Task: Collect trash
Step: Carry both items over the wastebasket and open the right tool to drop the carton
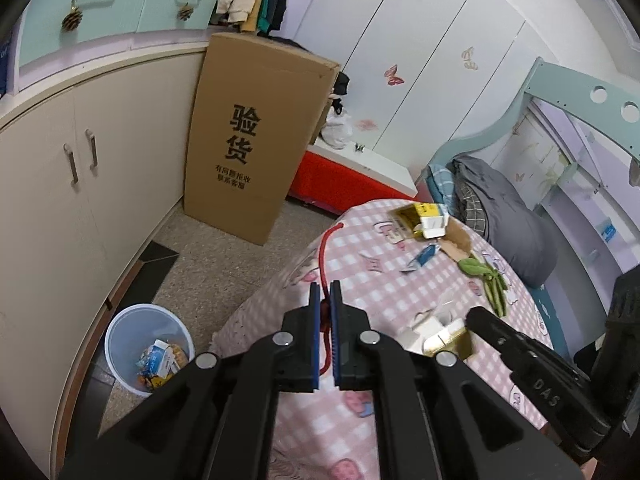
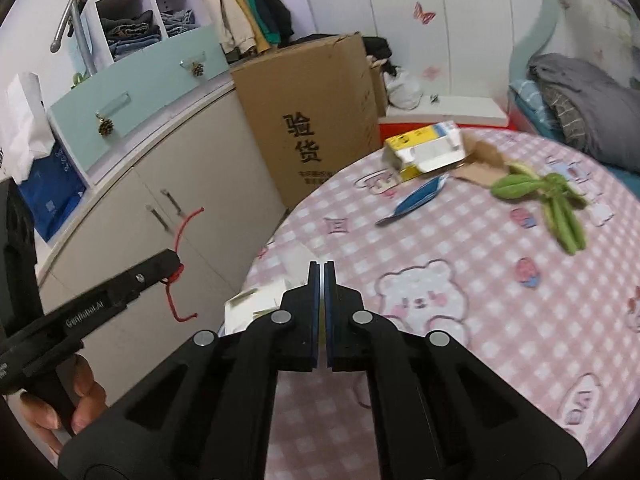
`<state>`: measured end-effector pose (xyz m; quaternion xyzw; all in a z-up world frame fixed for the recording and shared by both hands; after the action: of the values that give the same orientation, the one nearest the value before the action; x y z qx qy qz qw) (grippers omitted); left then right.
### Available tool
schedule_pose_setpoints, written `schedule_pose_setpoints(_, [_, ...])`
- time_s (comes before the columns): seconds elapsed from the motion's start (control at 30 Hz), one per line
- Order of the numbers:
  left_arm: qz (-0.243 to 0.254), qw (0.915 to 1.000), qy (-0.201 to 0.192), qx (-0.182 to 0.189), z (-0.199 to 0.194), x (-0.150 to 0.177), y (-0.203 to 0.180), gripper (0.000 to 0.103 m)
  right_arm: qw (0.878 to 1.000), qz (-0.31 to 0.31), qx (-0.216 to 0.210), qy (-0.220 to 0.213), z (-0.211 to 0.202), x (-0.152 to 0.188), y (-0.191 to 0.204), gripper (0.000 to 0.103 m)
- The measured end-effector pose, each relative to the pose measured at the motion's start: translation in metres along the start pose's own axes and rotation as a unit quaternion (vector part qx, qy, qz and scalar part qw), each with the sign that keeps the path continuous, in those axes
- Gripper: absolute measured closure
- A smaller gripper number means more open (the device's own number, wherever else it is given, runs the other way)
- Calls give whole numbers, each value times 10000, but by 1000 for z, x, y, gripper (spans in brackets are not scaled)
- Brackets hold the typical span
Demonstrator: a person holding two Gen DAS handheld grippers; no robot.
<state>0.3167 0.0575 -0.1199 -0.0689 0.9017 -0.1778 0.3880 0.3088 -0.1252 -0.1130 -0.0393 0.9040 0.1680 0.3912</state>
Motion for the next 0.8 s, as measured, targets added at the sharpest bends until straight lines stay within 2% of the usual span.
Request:
schedule_pose_setpoints(0.1, [-34,10000,64,5,6,3,9,99,9993,191,-195,245,15,7,1,100])
schedule_pose_setpoints(0.17, [-39,9999,114,18,10,6,11,99,9993,212,-141,287,20,11,0,100])
schedule_pose_setpoints(0.23, [-48,9999,155,0,14,9,14,99,9991,273,-162,273,20,13,0,93])
schedule_pose_setpoints(0.27, [-55,9999,156,-14,15,10,16,99,9992,278,-155,254,19,13,0,68])
schedule_pose_setpoints(0.3, [-71,9999,147,-30,15,11,17,99,9993,260,-113,238,18,13,0,30])
schedule_pose_setpoints(0.4, [-149,9998,64,-108,12,10,24,99,9997,-122,180,141,18,14,12,28])
schedule_pose_setpoints(0.5, [-222,9995,-21,-231,9,7,33,99,9987,-436,156,216,25,16,29,25])
schedule_pose_setpoints(0.6, [-257,9990,-74,-365,5,7,43,99,9953,-851,359,308,38,18,43,20])
schedule_pose_setpoints(0.73, [-301,9987,-29,-416,5,5,54,99,9932,-960,416,516,58,20,45,20])
schedule_pose_setpoints(0.8, [-327,9985,-8,-448,6,5,58,99,9921,-964,501,630,67,20,44,29])
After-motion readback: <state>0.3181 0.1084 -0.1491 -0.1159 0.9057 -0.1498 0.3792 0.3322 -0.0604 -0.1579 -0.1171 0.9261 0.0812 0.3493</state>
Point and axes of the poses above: each gripper's, at about its wrist camera, not at the fingertips, and z roughly the way its jaws point, y to its left, x to its underside, the point moved 5 cm from there along z, roughly the way its jaws point, and after that the axes turned 1 degree about -z, right-handed, at the moved point
